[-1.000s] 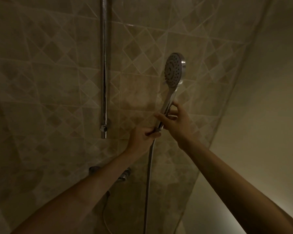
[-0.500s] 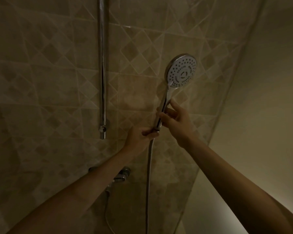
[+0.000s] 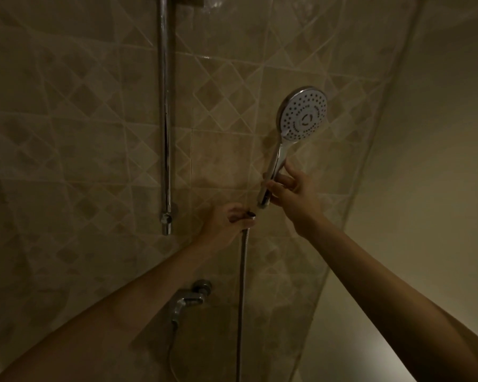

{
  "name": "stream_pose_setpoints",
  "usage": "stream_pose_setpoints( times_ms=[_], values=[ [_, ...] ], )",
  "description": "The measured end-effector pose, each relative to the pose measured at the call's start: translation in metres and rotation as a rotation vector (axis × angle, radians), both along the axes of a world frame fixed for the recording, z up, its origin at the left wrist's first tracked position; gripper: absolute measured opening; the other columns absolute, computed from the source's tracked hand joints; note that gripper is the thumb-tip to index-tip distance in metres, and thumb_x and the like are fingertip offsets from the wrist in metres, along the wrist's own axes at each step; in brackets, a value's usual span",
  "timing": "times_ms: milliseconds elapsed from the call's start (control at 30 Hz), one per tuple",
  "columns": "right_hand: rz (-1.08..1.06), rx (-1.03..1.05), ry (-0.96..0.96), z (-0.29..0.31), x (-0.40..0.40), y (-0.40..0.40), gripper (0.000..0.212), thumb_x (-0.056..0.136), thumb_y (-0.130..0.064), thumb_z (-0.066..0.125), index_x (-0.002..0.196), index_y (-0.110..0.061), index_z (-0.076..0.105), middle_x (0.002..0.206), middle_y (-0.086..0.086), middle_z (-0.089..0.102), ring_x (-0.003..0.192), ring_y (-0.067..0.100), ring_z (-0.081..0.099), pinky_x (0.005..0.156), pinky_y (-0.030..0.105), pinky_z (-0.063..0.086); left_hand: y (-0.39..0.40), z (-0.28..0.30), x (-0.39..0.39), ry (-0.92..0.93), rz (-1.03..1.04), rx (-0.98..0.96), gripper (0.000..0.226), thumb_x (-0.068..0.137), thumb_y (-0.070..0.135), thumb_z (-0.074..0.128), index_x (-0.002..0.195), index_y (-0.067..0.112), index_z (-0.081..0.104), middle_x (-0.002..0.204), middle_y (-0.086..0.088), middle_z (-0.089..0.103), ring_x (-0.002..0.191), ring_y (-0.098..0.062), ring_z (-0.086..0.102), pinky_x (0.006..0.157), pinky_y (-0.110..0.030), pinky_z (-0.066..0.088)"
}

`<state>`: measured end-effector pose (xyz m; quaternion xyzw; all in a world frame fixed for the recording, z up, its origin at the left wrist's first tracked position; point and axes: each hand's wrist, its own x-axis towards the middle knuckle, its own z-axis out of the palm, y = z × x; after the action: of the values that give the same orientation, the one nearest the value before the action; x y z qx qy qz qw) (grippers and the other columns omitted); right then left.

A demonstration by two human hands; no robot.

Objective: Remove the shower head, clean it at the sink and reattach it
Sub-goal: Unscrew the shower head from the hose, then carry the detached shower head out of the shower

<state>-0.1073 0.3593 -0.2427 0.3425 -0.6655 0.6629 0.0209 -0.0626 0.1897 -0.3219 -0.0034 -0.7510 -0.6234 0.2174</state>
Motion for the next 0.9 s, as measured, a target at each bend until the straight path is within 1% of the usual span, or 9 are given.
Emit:
stream_pose_setpoints(
  times_ms=[133,200,267,333,400,467,533,633,900],
  values=[
    [0.01,0.003,-0.017,0.008,-0.003,0.001,0.059,0.1,0.0,0.058,0.135,-0.045,0.046,0.107,-0.012,0.08,0.101,0.008,0.076,0.073,0.02,0.061,-0.005,0.024,-0.002,0.023,0.018,-0.096,0.021,0.085,-0.001,0.075,0.103,0.009,0.071,0.097,-0.006,0.073,0.086,-0.012,0.07,0.072,-0.023,0.061],
    [0.028,0.016,-0.006,0.016,-0.005,0.002,0.059,0.099,0.001,0.058,0.121,-0.054,0.051,0.108,-0.01,0.08,0.1,0.01,0.076,0.072,0.019,0.06,-0.011,0.043,-0.003,0.039,0.039,-0.187,0.026,0.085,-0.002,0.074,0.111,0.001,0.068,0.102,-0.01,0.072,0.091,-0.017,0.07,0.079,-0.031,0.062],
    [0.026,0.013,0.019,0.025,-0.009,0.002,0.059,0.098,0.001,0.058,0.115,-0.055,0.052,0.107,-0.008,0.081,0.098,0.011,0.077,0.071,0.019,0.061,-0.018,0.067,-0.005,0.06,0.056,-0.271,0.028,0.086,0.001,0.074,0.113,0.001,0.067,0.105,-0.01,0.072,0.095,-0.02,0.071,0.079,-0.029,0.062],
    [0.019,-0.001,0.034,0.034,-0.016,0.001,0.059,0.096,0.002,0.059,0.123,-0.05,0.05,0.104,-0.009,0.081,0.096,0.011,0.078,0.071,0.021,0.062,-0.027,0.093,-0.006,0.086,0.062,-0.336,0.026,0.085,0.003,0.075,0.11,0.004,0.068,0.106,-0.011,0.073,0.096,-0.021,0.072,0.078,-0.026,0.062],
    [0.035,-0.016,0.038,0.043,-0.022,-0.001,0.056,0.095,0.003,0.059,0.132,-0.038,0.051,0.102,-0.008,0.081,0.094,0.011,0.078,0.072,0.025,0.064,-0.034,0.119,-0.006,0.129,0.066,-0.424,0.027,0.085,0.005,0.076,0.111,0.007,0.068,0.108,-0.009,0.072,0.099,-0.019,0.071,0.084,-0.03,0.06],
    [0.047,-0.029,0.042,0.055,-0.027,-0.005,0.059,0.095,0.005,0.06,0.137,-0.035,0.048,0.098,-0.01,0.082,0.091,0.008,0.078,0.067,0.02,0.062,-0.038,0.144,-0.006,0.164,0.062,-0.527,0.028,0.085,0.007,0.076,0.111,0.013,0.067,0.107,-0.004,0.071,0.1,-0.015,0.07,0.088,-0.031,0.058],
    [0.046,-0.042,0.042,0.07,-0.032,-0.01,0.063,0.095,0.006,0.06,0.144,-0.029,0.045,0.095,-0.009,0.082,0.088,0.008,0.078,0.064,0.017,0.06,-0.041,0.168,-0.007,0.185,0.072,-0.602,0.028,0.085,0.007,0.077,0.109,0.014,0.067,0.107,-0.005,0.072,0.098,-0.018,0.071,0.09,-0.038,0.059],
    [0.053,-0.055,0.059,0.095,-0.038,-0.02,0.06,0.095,0.005,0.061,0.148,-0.019,0.047,0.096,-0.002,0.082,0.088,0.013,0.079,0.065,0.021,0.061,-0.046,0.2,-0.01,0.245,0.107,-0.708,0.026,0.085,0.006,0.076,0.11,0.006,0.067,0.104,-0.012,0.073,0.094,-0.025,0.072,0.091,-0.049,0.058],
    [0.024,-0.137,0.103,0.157,-0.049,-0.045,0.061,0.093,0.003,0.064,0.147,-0.022,0.05,0.098,-0.004,0.082,0.088,0.013,0.079,0.066,0.027,0.063,-0.062,0.282,-0.007,0.405,0.225,-0.864,0.023,0.085,0.009,0.076,0.107,0.009,0.067,0.105,-0.006,0.069,0.096,-0.021,0.069,0.089,-0.048,0.058]
  ],
)
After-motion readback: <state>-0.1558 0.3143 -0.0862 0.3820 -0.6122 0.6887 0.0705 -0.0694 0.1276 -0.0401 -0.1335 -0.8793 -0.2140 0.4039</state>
